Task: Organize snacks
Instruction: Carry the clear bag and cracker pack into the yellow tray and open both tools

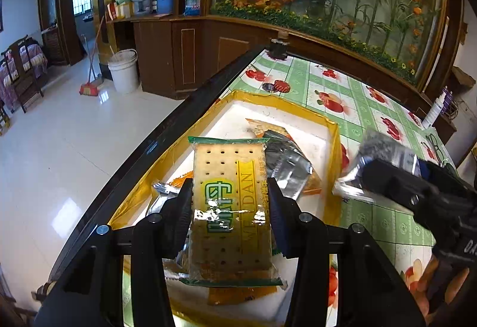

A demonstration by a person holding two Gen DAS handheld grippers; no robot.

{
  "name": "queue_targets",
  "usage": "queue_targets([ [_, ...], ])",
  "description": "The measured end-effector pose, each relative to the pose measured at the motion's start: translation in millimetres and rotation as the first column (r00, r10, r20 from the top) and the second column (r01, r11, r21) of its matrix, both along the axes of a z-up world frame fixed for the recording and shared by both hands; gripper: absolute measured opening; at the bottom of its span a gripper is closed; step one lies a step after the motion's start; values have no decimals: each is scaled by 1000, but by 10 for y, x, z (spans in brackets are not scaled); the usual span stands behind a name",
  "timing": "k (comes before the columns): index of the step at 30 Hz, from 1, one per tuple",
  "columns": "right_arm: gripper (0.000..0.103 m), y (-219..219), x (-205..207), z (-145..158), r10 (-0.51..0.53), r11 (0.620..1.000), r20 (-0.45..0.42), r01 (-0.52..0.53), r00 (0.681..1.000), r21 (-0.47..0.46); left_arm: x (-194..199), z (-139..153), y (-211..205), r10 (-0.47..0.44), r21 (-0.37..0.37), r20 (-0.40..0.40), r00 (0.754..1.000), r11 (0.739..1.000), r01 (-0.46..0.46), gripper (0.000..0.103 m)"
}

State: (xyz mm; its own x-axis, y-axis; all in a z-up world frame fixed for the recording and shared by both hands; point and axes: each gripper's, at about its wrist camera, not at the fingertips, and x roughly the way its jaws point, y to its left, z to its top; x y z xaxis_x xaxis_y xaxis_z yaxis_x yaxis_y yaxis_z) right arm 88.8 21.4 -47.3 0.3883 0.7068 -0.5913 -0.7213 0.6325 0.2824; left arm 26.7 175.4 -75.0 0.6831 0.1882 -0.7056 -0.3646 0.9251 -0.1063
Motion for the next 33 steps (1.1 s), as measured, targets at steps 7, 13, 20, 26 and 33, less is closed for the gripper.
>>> queue_targets([
  [7,77,345,477,-123,-42,999,-39,41,998,-10,403,-86,206,8,-15,-46,999,1000,-9,45],
  [13,77,491,791,-311,-62,998,-87,59,994,-37,507,-175,309,21,-10,-70,997,1000,-22,45],
  [20,85,618,810,-465,-53,996,-96,46,994,-75,512,-210,334,39,-17,-116,993,999,-41,77],
  [26,89,511,791,-465,-94,993,-94,87,991,-78,374,-140,348,81,-14,-111,991,996,-83,77],
  [33,90,34,658,-226,-137,991,-78,136,988,-9,159,62,283,84,-61,-35,996,994,-86,77],
])
